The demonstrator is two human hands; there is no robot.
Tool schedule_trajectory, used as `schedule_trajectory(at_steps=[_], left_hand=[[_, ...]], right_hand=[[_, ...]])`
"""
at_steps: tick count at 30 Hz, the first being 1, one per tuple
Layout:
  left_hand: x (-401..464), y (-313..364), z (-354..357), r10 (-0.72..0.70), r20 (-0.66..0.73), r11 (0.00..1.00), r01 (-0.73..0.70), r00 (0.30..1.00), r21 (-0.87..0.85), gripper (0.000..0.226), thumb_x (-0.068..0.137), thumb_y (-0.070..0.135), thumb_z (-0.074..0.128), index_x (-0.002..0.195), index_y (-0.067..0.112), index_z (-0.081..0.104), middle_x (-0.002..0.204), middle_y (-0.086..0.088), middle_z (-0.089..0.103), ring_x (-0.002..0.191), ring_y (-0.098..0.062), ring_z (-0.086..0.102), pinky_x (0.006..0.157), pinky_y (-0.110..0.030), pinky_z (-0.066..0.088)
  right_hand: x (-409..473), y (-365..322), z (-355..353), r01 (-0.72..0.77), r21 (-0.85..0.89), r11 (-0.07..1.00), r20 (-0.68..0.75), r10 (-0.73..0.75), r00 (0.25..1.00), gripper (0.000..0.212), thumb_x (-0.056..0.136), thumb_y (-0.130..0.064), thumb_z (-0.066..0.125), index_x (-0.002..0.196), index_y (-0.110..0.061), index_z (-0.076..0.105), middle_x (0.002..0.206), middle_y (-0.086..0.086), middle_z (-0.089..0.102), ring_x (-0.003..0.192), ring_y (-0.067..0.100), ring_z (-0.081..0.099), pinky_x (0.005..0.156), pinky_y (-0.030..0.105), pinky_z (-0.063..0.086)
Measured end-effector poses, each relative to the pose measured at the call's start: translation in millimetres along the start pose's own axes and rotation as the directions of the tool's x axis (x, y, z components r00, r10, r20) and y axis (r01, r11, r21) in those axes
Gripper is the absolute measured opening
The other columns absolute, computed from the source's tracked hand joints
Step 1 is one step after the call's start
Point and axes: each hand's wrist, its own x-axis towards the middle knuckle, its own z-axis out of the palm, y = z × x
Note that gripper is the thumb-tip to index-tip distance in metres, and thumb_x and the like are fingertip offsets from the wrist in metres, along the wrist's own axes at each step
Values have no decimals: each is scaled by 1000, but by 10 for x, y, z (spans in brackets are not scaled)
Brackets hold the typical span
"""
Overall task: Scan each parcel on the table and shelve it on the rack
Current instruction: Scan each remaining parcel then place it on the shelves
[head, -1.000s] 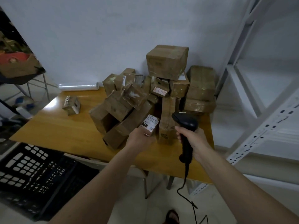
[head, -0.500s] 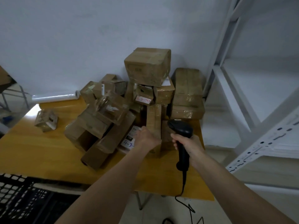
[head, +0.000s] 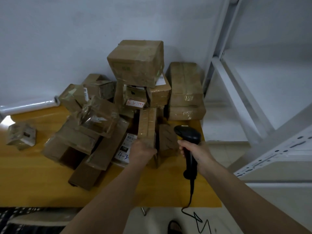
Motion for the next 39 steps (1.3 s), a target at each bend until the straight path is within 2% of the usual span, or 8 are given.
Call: schedule_trajectory(at_steps=[7,10,16,21,26,29,34,39], left_hand=[[-31,-304,-514,-102,170,979,129,980,-157,76,67,27,86,131,5,50,124,-12,57,112,-28,58,87,-33,52],[-134,-416,-757,-127,275,948,198,953,-249,72,66,28,86,124,-1,54,117,-15,63,101,-28,64,79,-33,55],[-351,-632,-1141,-91,372,876,252,924,-411,17,69,16,82,76,6,71,75,-9,72,72,-22,66,62,-31,54],[-518,-863,-1383,39,529,804,287,848,-520,38,76,12,78,112,5,68,118,-14,69,112,-31,62,102,-49,46],[-614,-973,-1516,142,576,902,135,805,-410,75,72,3,79,135,33,50,130,-1,58,118,-26,53,92,-44,46],[-673,-882,-1560,131,567,942,75,813,-326,55,70,12,83,118,32,63,125,4,60,115,-16,52,99,-38,40],[-709,-685,-1586,219,500,886,44,838,-462,38,75,13,80,111,12,66,105,-4,75,96,-16,71,74,-23,56],[-771,-453,-1666,278,403,839,-16,872,-544,61,72,-4,78,126,15,56,107,-9,71,95,-27,71,78,-44,58]], right_hand=[[-115,114,336,-21,14,1000,-32,22,999,17,79,-11,78,92,-4,69,70,7,69,65,18,63,64,28,52],[-201,190,493,-24,15,1000,-48,25,999,13,79,-11,78,87,-5,69,67,5,68,63,18,62,63,27,51],[-351,292,659,-31,-10,999,-125,29,992,26,75,-22,83,91,-13,65,83,4,65,79,22,59,75,35,45],[-517,238,751,0,11,1000,-105,1,995,29,72,-24,84,89,-21,61,86,2,67,78,21,63,61,32,46],[-707,162,774,58,-4,998,-84,-59,995,28,70,-23,84,87,-21,62,76,0,71,70,17,67,57,29,47],[-827,121,774,133,-24,991,-78,-135,988,25,72,-23,82,83,-24,60,74,-3,70,70,14,65,58,28,44],[-982,-45,751,255,-28,967,-82,-256,963,26,75,-23,81,83,-30,57,75,-10,67,70,8,62,58,25,42],[-1090,-271,733,369,-28,929,-55,-370,927,28,76,-20,80,83,-32,56,84,-11,65,79,7,60,62,24,43]])
